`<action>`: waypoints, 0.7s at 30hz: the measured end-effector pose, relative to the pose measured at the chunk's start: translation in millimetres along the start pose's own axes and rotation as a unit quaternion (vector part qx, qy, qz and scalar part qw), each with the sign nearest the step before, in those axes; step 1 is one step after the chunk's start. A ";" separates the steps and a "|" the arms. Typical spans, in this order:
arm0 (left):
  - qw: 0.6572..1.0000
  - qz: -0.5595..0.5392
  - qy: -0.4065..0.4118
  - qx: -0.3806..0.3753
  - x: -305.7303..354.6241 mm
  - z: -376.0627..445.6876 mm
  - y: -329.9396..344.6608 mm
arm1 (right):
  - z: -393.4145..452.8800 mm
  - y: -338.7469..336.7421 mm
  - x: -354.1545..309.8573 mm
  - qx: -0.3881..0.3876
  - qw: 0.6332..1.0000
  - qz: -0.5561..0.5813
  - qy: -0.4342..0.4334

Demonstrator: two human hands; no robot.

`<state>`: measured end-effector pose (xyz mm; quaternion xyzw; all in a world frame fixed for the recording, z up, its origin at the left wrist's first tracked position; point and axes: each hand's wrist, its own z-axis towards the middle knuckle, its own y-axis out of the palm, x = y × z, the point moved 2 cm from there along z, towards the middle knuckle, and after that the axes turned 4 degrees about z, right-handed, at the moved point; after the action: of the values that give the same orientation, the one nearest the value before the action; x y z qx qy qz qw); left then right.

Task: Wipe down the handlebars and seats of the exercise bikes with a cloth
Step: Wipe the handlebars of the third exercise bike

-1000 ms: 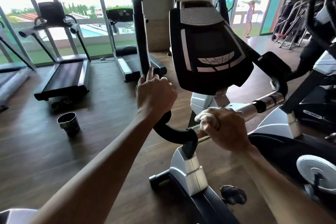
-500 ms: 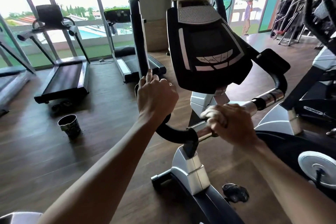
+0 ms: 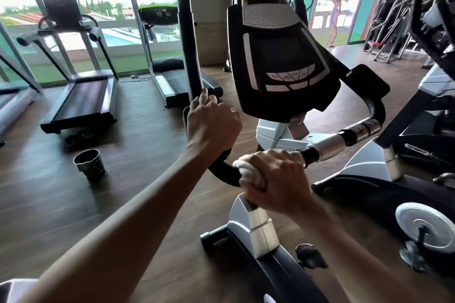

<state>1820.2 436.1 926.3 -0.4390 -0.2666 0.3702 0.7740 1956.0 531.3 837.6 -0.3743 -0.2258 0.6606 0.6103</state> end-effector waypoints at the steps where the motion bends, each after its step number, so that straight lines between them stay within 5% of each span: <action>1: 0.999 -0.006 0.023 -0.022 -7.6 2.1 -5.5 | 1.0 -3.5 13.2 -0.007 1.000 0.010 -0.005; 4: 0.992 -0.018 0.087 -0.090 -40.7 15.4 -18.8 | 2.8 -7.7 37.8 -0.007 0.997 0.048 0.057; 7: 0.986 -0.093 0.126 -0.054 -50.0 10.2 -17.0 | 0.8 -2.9 28.1 0.000 0.994 -0.004 0.112; 13: 0.994 -0.065 0.091 0.006 -40.2 5.1 -10.0 | 7.9 17.6 -61.2 0.046 0.989 -0.098 0.099; 16: 0.995 -0.057 0.084 0.011 -37.5 3.2 -8.2 | 10.6 18.2 -59.6 0.025 0.989 -0.086 0.116; 21: 0.998 -0.028 0.052 0.021 -30.9 -3.7 -1.2 | -10.8 13.5 -48.2 -0.001 1.000 -0.011 0.012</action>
<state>1805.3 408.9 922.9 -0.4337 -0.2300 0.3310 0.8059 1954.5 480.4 831.2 -0.3804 -0.2226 0.6492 0.6199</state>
